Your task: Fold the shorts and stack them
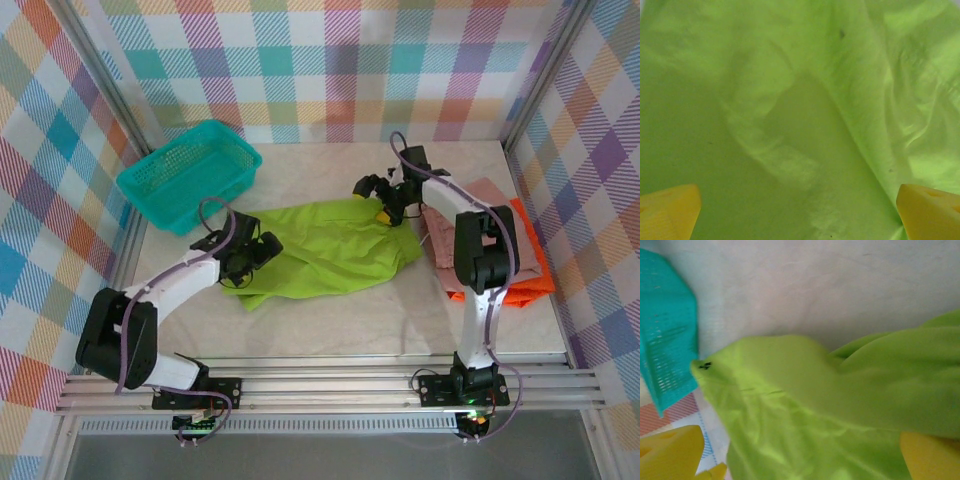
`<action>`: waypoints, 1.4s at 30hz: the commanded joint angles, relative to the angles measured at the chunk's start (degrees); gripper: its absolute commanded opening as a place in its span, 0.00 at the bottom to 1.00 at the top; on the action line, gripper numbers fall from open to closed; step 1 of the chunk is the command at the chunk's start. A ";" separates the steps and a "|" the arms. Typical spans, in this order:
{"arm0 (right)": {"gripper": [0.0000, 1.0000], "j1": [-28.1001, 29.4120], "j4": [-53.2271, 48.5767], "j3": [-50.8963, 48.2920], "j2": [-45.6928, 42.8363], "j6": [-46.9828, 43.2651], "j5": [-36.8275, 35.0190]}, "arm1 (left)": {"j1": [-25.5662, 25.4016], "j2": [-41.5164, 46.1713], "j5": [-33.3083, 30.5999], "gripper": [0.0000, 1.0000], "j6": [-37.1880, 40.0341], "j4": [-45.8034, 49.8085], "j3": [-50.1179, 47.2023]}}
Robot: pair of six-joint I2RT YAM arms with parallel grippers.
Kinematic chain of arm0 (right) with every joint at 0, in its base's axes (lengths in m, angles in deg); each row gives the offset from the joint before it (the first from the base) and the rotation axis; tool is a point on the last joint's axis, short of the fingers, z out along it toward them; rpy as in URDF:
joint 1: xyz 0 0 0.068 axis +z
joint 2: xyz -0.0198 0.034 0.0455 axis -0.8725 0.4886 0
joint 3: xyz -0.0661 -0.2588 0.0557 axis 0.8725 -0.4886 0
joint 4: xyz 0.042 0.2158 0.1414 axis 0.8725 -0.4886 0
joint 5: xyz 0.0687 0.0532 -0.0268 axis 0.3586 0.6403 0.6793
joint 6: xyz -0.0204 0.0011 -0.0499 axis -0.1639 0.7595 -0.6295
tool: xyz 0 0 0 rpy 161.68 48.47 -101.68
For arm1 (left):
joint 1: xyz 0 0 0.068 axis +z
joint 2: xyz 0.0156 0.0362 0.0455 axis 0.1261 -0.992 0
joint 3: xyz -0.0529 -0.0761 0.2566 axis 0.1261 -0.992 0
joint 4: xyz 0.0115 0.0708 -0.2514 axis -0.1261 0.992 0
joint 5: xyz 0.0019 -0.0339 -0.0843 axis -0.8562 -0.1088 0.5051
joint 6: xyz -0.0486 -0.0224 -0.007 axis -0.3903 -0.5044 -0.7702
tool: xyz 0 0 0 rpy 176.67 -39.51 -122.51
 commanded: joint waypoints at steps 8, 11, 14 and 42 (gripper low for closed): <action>1.00 -2.17 -0.25 -0.38 2.58 -0.27 -1.50 | -1.43 1.76 -4.85 1.00 -0.85 -0.41 -4.02; 1.00 -2.21 0.44 -1.45 2.25 0.40 -1.05 | -1.52 10.96 -7.57 0.99 -0.79 6.98 -1.86; 1.00 -2.24 1.55 -2.41 1.20 0.87 -0.56 | -1.55 20.35 -10.03 0.92 -3.85 15.62 -1.11; 1.00 -2.26 5.01 -7.29 -1.40 2.46 0.10 | -2.39 23.60 3.90 0.35 -17.57 -2.16 -22.80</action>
